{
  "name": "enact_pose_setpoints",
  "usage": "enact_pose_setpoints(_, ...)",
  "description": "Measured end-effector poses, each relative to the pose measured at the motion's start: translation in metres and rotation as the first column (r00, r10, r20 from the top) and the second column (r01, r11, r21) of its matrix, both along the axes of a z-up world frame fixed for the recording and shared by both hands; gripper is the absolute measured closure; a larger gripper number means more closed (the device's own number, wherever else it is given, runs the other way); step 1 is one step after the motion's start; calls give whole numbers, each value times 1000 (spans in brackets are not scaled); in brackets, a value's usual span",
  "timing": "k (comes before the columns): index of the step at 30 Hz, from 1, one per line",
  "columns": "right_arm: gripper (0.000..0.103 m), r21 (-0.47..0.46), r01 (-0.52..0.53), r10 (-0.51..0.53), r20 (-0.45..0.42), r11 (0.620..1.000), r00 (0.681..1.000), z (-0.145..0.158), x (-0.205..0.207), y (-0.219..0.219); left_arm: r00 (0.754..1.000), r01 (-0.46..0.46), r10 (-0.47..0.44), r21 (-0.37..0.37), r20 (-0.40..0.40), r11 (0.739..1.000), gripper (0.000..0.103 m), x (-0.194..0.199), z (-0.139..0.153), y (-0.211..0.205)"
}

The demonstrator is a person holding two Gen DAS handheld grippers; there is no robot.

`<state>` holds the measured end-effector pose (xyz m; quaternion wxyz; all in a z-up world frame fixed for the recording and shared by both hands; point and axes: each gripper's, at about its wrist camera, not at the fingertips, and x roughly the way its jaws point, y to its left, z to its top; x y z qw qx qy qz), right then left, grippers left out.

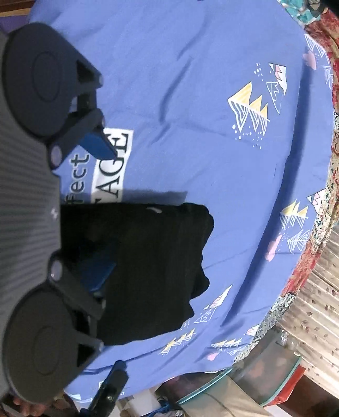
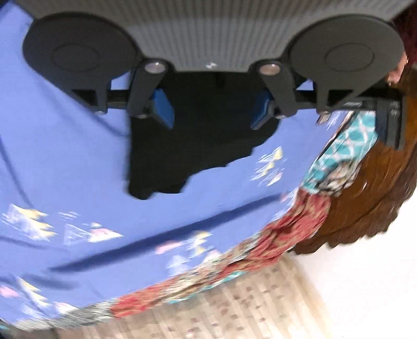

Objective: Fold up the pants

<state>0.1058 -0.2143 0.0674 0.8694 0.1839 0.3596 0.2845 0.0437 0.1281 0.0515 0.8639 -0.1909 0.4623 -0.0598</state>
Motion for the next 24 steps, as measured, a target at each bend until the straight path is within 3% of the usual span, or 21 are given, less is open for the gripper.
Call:
enact_pose_setpoints(3,27,37,50,-47,-76,998,996,-16,3,-16,999,37,-39,-121,-21,992,0,9,-8,5)
enact_pose_setpoints(11,23,86,22,-5,-190,996,982,-51,8,-24,989,62,-99,-306,-107,950,0,42,-55,8)
enact_pose_setpoints(16,22,140,20,15,-245,990,969,-68,22,-26,988,96,-133,-376,-75,922,0,56,-67,5)
enact_pose_setpoints(19,20,235,2,63,-273,972,960,-79,37,-30,986,109,-151,-428,-66,897,0,68,-72,-5)
enact_pose_setpoints(21,20,289,0,91,-302,957,949,-87,53,-23,988,108,-145,-422,-58,900,1,78,-76,-16)
enact_pose_setpoints(22,26,298,-14,110,-309,955,945,-88,58,-16,989,111,-141,-410,-43,905,1,83,-76,-21)
enact_pose_setpoints(24,43,258,-53,133,-301,965,944,-82,69,3,992,98,-120,-374,-36,922,18,88,-73,-28)
